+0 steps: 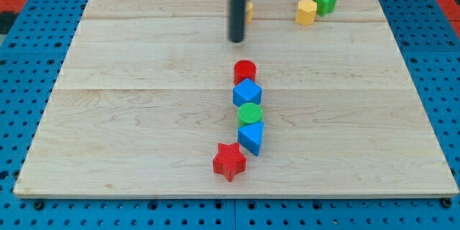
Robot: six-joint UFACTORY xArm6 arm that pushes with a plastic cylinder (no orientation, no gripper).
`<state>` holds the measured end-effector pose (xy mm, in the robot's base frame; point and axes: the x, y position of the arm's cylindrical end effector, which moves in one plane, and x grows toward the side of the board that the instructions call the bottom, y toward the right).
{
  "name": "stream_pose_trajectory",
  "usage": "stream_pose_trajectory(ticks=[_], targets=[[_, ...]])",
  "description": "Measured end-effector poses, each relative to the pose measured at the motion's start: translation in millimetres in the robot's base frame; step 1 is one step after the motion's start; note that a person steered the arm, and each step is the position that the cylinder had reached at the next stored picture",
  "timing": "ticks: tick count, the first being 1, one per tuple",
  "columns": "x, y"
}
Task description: Push yellow heart beside yellow hexagon
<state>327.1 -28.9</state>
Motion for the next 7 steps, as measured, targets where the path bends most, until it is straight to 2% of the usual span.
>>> stream_pose_trajectory(ticks=[1,2,3,4,5,6,7], targets=[[-39.3,-16.8],[-59.4,39.4],[-72.3,7.7],[-91.2,28.0],[-83.3,84.0],[-66.6,36.4],[-36.8,49.0]])
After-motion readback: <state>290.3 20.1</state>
